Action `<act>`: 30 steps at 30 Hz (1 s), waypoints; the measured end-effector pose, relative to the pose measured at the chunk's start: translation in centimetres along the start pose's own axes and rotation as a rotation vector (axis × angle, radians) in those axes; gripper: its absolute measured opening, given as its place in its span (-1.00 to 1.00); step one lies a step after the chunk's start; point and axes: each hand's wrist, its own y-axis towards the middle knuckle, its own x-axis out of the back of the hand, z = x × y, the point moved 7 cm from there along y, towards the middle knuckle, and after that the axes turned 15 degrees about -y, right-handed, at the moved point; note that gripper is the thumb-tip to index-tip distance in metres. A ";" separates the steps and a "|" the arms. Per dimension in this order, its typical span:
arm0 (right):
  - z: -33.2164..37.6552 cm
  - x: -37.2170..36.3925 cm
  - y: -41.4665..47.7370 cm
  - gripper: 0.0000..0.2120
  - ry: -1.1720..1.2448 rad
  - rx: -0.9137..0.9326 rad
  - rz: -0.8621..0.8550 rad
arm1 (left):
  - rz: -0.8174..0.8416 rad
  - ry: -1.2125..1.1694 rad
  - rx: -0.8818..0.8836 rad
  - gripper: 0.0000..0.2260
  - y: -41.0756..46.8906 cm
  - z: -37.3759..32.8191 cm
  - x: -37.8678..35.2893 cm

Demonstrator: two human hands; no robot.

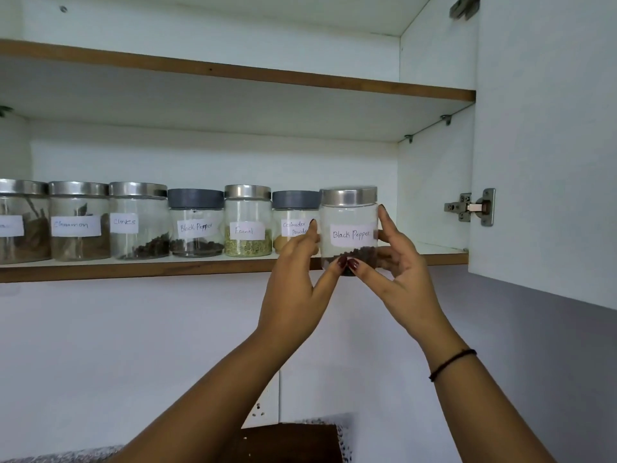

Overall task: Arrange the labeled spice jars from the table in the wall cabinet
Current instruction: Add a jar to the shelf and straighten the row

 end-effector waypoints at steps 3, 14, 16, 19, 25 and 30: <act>-1.2 0.3 1.2 -0.21 0.005 -0.034 -0.017 | -0.016 -0.017 0.001 -0.54 0.6 0.3 -0.9; -3.9 -0.1 3.4 -0.23 -0.092 -0.063 -0.020 | 0.070 0.325 -0.172 -0.51 1.8 2.7 -3.2; -4.0 -0.3 3.5 -0.24 -0.124 -0.059 -0.014 | 0.077 0.380 -0.188 -0.48 1.9 3.0 -3.3; -4.2 -0.4 3.7 -0.23 -0.177 -0.072 0.014 | 0.081 0.463 -0.194 -0.45 1.9 3.2 -3.6; -4.5 -0.6 4.6 -0.20 -0.254 -0.136 0.106 | 0.100 0.753 -0.155 -0.41 2.1 4.1 -4.6; -4.4 -0.3 5.0 -0.20 -0.293 -0.176 0.149 | 0.063 0.825 -0.148 -0.46 2.0 4.2 -4.9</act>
